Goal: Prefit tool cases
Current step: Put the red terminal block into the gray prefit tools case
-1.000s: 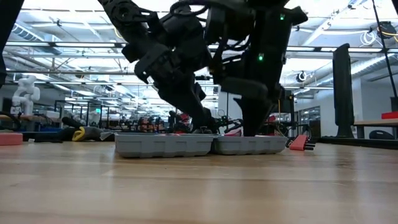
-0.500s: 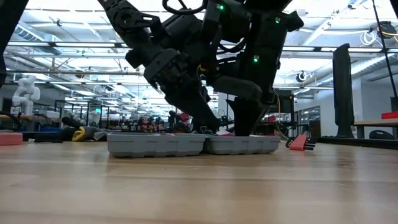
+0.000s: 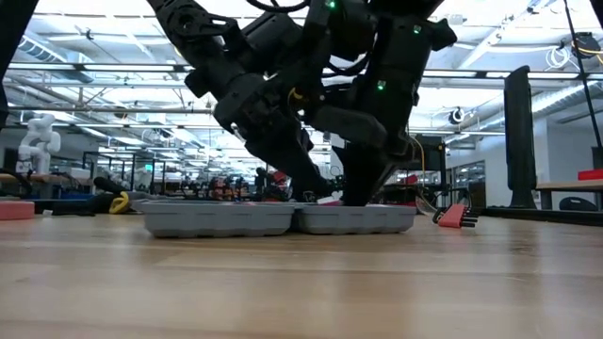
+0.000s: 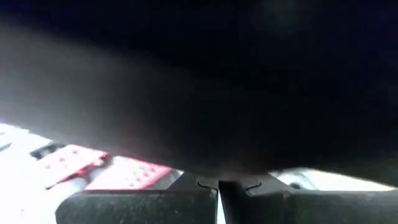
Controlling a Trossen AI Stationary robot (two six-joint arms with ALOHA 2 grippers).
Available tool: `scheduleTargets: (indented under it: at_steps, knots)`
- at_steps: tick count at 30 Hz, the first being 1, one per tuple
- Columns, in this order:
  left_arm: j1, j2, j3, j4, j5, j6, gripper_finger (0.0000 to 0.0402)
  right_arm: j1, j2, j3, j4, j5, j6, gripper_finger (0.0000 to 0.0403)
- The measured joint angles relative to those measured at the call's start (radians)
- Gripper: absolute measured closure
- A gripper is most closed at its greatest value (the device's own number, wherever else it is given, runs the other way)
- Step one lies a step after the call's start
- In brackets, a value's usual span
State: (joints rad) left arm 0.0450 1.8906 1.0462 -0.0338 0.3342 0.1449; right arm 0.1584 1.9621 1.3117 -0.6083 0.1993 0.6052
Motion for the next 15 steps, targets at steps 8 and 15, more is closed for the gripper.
scheduleTargets:
  at_steps: [8,15]
  knots:
    - [0.007,0.02,-0.006,-0.006,-0.032,0.003,0.0401,0.0,0.0,0.0,0.026,-0.008,0.0,0.0403]
    - [0.022,-0.069,-0.01,-0.184,-0.044,0.011,0.0401,0.001,-0.005,0.002,0.022,0.019,0.002,0.0403]
